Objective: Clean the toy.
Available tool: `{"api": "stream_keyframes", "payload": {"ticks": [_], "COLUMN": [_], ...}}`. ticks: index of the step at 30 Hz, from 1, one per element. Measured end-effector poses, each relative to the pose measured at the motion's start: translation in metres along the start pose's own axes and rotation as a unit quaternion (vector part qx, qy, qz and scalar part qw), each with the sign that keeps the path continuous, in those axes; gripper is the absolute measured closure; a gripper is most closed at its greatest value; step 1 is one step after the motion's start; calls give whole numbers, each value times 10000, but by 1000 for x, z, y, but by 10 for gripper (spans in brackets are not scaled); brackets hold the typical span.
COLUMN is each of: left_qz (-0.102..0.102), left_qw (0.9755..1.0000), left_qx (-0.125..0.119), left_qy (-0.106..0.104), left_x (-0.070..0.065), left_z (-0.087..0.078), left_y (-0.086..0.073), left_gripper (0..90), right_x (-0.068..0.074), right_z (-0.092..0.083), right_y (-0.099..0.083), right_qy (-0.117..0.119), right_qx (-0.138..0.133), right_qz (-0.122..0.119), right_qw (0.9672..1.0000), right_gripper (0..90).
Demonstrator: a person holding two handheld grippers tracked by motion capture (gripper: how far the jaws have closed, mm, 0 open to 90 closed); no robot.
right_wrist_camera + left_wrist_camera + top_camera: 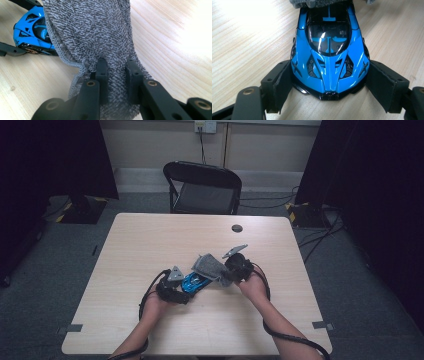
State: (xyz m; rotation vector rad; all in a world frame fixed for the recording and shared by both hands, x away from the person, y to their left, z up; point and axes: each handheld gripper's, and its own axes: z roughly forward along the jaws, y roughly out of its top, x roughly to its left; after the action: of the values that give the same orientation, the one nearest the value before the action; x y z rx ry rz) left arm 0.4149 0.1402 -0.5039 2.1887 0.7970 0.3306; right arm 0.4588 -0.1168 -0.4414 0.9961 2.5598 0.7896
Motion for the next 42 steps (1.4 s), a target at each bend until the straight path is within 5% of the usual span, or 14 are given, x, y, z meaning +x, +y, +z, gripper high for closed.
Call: {"api": "stream_keyframes", "payload": {"ticks": [42], "left_qz": [-23], "left_qw": [10000], "left_qx": [-7], "left_qy": [8], "left_x": [0], "left_z": [0], "left_y": [0], "left_gripper": [230], "right_x": [-31], "right_z": [1], "right_y": [-8], "right_qy": [-193], "right_qx": [126], "right_qz": [452], "right_qw": [9987], "right_gripper": [759]}}
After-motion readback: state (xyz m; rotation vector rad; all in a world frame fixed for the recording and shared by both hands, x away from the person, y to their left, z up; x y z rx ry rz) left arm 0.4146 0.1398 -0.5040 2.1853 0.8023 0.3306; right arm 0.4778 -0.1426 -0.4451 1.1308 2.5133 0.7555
